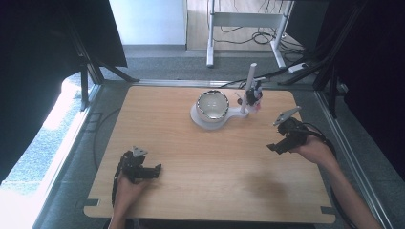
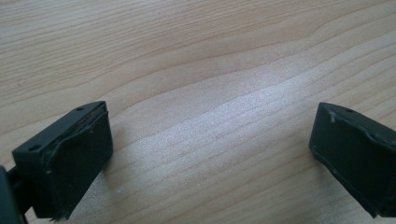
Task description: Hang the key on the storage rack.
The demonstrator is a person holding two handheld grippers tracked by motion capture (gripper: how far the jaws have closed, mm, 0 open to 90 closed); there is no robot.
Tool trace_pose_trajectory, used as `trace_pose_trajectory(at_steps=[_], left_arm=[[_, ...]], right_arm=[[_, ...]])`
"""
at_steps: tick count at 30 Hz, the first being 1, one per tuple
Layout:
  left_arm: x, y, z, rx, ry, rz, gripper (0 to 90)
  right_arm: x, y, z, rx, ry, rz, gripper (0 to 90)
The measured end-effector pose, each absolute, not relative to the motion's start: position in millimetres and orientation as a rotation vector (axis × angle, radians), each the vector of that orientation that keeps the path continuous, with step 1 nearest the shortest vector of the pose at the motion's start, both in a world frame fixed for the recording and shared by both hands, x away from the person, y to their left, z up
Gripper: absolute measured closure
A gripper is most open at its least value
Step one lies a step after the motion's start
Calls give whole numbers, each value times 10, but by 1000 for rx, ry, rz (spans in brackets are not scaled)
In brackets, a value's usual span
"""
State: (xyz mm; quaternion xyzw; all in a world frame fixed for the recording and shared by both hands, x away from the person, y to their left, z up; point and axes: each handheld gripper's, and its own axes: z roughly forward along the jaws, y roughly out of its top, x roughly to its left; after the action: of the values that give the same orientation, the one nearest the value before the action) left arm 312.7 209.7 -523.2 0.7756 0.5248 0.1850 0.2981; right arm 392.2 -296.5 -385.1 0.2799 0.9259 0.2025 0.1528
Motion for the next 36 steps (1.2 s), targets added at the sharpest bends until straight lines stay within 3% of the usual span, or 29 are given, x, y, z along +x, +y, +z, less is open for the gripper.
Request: trace_pose_trajectory(at_steps=[20, 36], left_arm=[[3125, 2095, -5232, 2061, 1397, 491, 0], [3115, 2084, -5232, 2046, 1417, 496, 0]], right_arm=[[3518, -3222, -4030, 869, 2567, 717, 74], [3232, -3283, -4473, 972, 2479, 867, 64]])
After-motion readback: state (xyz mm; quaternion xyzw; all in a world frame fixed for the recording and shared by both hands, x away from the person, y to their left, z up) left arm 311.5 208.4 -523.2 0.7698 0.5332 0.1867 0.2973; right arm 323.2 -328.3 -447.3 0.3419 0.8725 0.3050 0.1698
